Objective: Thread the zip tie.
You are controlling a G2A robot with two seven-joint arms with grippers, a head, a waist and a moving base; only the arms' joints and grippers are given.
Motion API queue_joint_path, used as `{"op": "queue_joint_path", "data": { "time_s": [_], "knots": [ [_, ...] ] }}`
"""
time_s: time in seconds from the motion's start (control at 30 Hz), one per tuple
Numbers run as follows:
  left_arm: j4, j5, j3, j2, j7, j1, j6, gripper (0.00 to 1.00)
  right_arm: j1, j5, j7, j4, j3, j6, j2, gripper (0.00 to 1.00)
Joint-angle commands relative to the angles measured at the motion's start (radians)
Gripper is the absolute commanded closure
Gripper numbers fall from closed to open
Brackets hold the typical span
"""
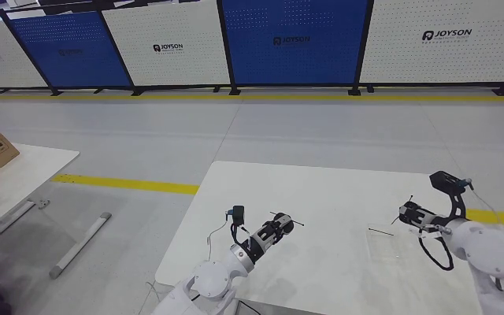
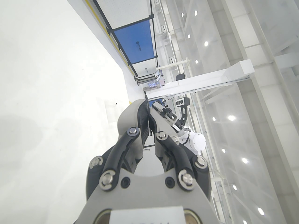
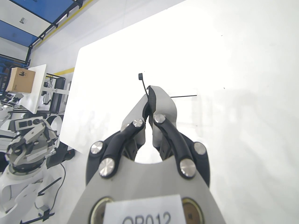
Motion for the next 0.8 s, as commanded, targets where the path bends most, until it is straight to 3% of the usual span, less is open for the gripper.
{"op": "queue_joint_path", "data": {
  "time_s": [0.0, 0.53, 0.77],
  "knots": [
    [0.000, 0.000, 0.000, 0.000, 0.000, 0.000, 0.000, 1.00, 0.001, 0.000, 0.000, 0.001, 0.000, 0.000, 0.000, 1.00],
    [0.000, 0.000, 0.000, 0.000, 0.000, 0.000, 0.000, 1.00, 0.001, 0.000, 0.000, 0.001, 0.000, 0.000, 0.000, 1.00],
    [0.000, 0.000, 0.000, 0.000, 0.000, 0.000, 0.000, 1.00, -0.078, 0.128, -0.178, -0.029, 0.076, 0.000, -0.014, 1.00]
  ]
}}
